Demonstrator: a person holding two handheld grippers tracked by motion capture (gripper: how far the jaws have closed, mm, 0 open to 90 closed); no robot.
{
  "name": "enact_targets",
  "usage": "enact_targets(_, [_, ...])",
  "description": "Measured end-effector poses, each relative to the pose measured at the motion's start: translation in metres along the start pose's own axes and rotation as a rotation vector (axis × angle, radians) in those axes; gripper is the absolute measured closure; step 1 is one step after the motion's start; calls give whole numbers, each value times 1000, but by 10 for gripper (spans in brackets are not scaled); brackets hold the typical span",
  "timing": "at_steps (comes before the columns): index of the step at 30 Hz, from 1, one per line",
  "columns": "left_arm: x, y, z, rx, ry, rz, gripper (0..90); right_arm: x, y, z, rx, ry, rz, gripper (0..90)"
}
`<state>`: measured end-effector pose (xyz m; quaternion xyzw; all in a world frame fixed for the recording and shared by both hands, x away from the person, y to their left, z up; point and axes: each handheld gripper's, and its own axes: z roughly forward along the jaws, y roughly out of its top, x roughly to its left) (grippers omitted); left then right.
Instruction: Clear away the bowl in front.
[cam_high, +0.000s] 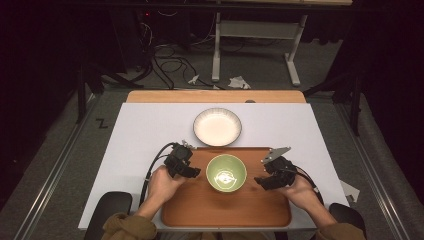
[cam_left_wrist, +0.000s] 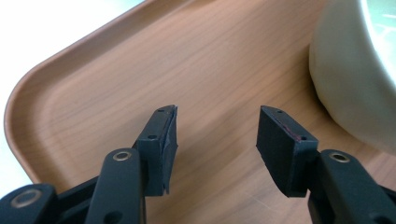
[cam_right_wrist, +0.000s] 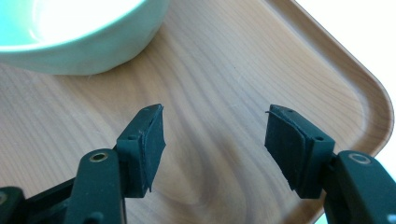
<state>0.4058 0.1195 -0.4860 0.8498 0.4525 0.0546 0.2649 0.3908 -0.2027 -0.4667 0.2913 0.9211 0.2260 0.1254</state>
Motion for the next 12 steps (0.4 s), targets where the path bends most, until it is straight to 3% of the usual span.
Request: enact_targets(12, [2, 0, 1, 12, -12, -7, 466, -2, 0, 0, 0, 7, 6, 379])
